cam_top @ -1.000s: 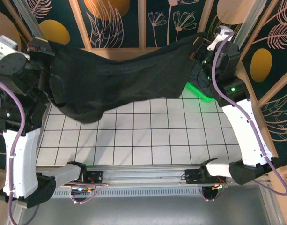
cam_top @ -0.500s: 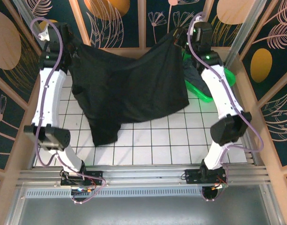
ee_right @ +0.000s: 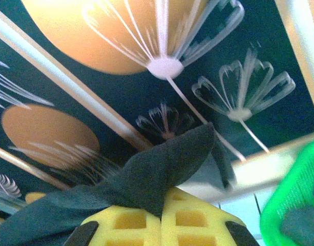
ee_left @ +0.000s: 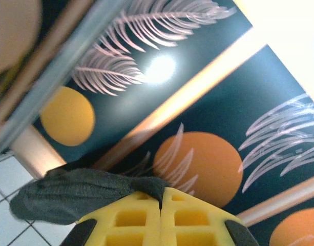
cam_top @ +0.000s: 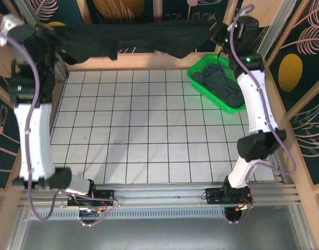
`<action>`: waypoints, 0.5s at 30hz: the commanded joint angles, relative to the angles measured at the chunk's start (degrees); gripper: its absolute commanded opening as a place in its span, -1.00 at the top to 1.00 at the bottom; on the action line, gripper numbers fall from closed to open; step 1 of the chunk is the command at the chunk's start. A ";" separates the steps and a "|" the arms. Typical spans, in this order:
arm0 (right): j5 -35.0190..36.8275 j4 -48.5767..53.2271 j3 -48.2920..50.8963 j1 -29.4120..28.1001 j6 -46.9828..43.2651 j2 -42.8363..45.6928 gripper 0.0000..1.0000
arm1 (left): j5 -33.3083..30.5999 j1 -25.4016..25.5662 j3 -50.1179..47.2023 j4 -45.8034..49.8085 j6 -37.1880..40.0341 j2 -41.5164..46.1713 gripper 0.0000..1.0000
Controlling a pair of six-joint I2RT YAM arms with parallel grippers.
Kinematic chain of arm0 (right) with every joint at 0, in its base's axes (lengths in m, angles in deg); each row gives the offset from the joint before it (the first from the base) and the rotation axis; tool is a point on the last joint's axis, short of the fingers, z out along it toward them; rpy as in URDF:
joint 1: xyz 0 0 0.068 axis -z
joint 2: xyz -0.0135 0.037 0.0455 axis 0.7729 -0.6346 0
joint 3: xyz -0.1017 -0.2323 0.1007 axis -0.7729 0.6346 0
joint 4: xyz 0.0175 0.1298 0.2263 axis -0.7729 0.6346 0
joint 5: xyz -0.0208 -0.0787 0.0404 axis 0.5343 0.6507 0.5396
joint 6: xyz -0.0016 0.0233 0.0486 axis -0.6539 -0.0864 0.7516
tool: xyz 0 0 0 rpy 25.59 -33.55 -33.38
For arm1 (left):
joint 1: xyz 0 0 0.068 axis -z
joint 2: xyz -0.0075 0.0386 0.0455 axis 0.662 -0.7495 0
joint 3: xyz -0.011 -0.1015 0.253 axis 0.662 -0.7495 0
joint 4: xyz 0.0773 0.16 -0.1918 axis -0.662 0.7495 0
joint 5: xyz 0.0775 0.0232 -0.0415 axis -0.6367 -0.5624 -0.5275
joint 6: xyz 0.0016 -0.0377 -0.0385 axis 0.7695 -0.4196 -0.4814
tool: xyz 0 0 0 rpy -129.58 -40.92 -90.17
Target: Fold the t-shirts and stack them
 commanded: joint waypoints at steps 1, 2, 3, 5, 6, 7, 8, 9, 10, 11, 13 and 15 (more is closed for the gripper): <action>2.21 -0.59 13.39 -0.35 3.42 7.40 1.00 | -9.09 -0.40 -12.73 1.06 -3.81 8.16 1.00; 2.46 -0.40 18.02 -0.71 4.00 9.25 1.00 | -8.18 -0.39 -17.43 1.28 -4.75 10.17 1.00; 3.11 -0.17 23.38 -1.21 4.67 11.38 1.00 | -6.33 -0.39 -22.83 1.47 -5.89 12.14 1.00; 3.82 0.19 32.57 -2.03 6.72 14.47 1.00 | -3.26 -0.39 -32.43 1.47 -7.46 14.61 0.81; 2.47 0.07 37.48 -2.12 7.79 15.23 1.00 | -2.55 -0.39 -37.24 1.78 -8.16 15.39 0.65; 0.51 0.92 40.84 -2.13 8.45 14.89 0.81 | -2.68 -0.39 -41.69 2.08 -8.80 15.89 0.53; -0.51 2.64 42.62 -2.20 8.72 13.82 0.64 | -2.63 -0.39 -45.38 1.38 -8.58 16.13 0.32; -1.07 4.80 44.10 -2.56 8.45 12.30 0.46 | -1.41 -0.39 -49.48 -0.07 -7.70 15.84 0.05; -0.51 6.60 45.31 -3.09 8.05 11.04 0.25 | 0.48 -0.39 -52.65 -1.45 -6.58 14.79 -0.10; 0.49 7.71 46.18 -3.51 7.69 10.36 0.11 | 2.53 -0.39 -54.32 -1.54 -5.91 13.20 -0.15; 2.62 8.08 48.05 -4.23 7.08 10.37 -0.07 | 6.64 -0.39 -56.39 -0.83 -6.02 9.82 -0.17; 4.82 7.65 48.88 -5.36 6.14 11.16 -0.22 | 9.36 -0.31 -58.48 -0.79 -7.05 8.12 -0.17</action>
